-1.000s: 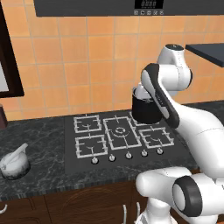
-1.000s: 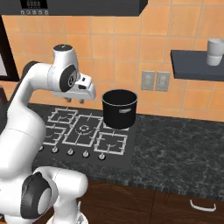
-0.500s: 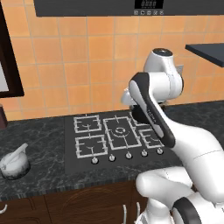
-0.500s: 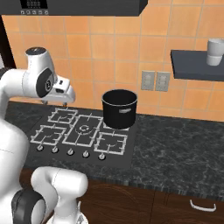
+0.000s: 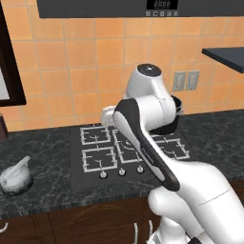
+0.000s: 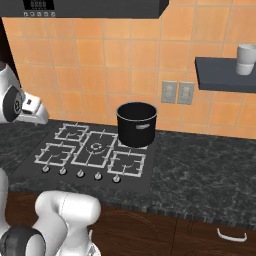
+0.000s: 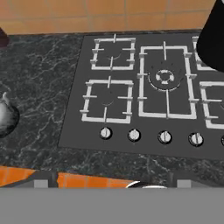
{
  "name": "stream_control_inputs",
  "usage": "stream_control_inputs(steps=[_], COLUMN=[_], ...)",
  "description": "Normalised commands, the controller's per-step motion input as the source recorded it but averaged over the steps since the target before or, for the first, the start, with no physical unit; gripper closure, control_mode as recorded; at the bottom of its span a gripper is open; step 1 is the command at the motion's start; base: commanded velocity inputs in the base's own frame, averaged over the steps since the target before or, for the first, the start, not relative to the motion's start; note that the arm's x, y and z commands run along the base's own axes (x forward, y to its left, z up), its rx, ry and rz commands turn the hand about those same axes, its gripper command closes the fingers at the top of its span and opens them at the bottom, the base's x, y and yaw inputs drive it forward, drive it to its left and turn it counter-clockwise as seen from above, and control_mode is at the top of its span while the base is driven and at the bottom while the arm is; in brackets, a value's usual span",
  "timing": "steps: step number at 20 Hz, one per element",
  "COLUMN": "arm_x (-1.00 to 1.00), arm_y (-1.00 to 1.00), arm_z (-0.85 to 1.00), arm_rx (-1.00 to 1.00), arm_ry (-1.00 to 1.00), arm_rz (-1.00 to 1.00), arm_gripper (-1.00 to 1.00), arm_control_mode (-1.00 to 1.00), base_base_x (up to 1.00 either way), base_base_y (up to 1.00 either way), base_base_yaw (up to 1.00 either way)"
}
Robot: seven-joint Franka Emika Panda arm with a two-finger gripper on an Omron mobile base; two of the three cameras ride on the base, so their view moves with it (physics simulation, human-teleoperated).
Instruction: Pick the kettle from the counter and place it on a stove burner. Then turn the burner on.
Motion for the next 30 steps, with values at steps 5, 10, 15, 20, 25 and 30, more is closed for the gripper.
stream_control_inputs(steps=[5, 10, 15, 20, 25, 30], arm_x=[-0.55, -0.23, 0.00, 0.03, 0.07, 0.36], arm_y=[0.99, 1.00, 1.00, 1.00, 0.60, 0.07], arm_z=[-0.16, -0.47, -0.08, -0.23, -0.27, -0.22], arm_rx=[0.21, 0.30, 0.22, 0.07, -0.08, 0.02], arm_ry=[-0.02, 0.00, 0.07, 0.18, 0.27, 0.02], arm_rz=[0.02, 0.00, 0.00, 0.00, 0.00, -0.01], arm_gripper=[-1.00, -1.00, -1.00, -1.00, -1.00, -1.00], arm_control_mode=[-1.00, -1.00, -1.00, -1.00, -1.00, -1.00], base_base_x=[0.00, 0.00, 0.00, 0.00, 0.00, 0.00], base_base_y=[0.00, 0.00, 0.00, 0.00, 0.00, 0.00], base_base_yaw=[0.00, 0.00, 0.00, 0.00, 0.00, 0.00])
